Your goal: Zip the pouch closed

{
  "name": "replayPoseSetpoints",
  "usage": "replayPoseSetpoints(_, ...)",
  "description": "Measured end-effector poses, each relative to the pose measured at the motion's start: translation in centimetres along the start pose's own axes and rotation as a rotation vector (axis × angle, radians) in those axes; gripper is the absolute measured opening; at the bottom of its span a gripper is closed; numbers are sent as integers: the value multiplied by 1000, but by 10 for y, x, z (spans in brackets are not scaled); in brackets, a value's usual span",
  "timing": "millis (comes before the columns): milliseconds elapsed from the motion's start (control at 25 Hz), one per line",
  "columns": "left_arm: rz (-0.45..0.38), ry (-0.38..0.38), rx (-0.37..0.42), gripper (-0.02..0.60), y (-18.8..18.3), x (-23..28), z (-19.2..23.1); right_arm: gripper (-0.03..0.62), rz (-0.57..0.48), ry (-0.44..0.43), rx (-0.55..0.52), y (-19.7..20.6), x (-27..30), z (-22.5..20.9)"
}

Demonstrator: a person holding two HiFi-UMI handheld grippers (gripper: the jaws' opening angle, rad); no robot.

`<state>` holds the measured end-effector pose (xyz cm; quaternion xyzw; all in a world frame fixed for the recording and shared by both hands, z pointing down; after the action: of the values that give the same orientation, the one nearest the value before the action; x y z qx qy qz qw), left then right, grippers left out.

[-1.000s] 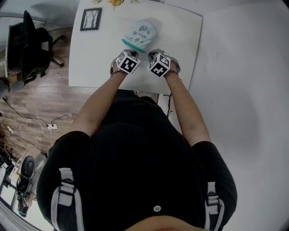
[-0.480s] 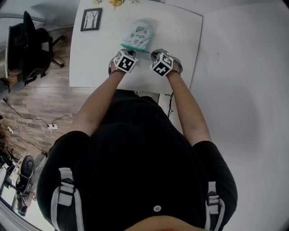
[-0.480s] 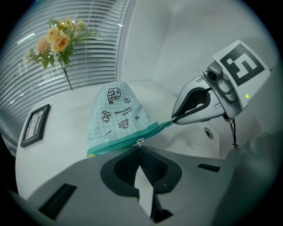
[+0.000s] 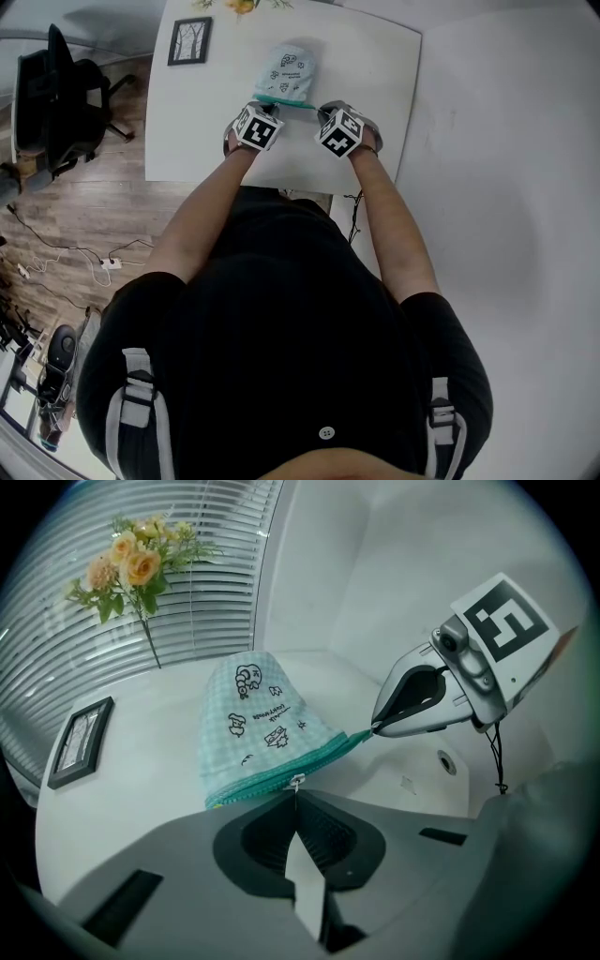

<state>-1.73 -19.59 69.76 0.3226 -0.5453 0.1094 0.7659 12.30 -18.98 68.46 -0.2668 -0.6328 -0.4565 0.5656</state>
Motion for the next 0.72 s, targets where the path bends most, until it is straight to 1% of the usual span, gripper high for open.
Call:
replayPoseSetpoints(120, 3, 8, -12, 8, -1, -4, 4, 18, 6, 3, 4, 1, 2, -1)
replayPoseSetpoints(400, 9, -1, -21, 8, 0, -4, 5, 18, 7, 0, 29, 7, 1, -6)
replayPoseSetpoints(720, 16, -16, -31, 8, 3, -5, 8, 18, 8, 0, 31, 7, 1, -8)
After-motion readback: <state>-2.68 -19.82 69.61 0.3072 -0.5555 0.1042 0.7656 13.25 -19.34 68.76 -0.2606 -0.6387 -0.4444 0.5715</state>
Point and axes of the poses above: the fingertips, and each gripper's own axes: x forward along the fingers, z to its left, y out of its underside, the point moved 5 cm from there along -x, backward along the fingers, and after that the axes turned 6 degrees about z, right-handed, at the moved point
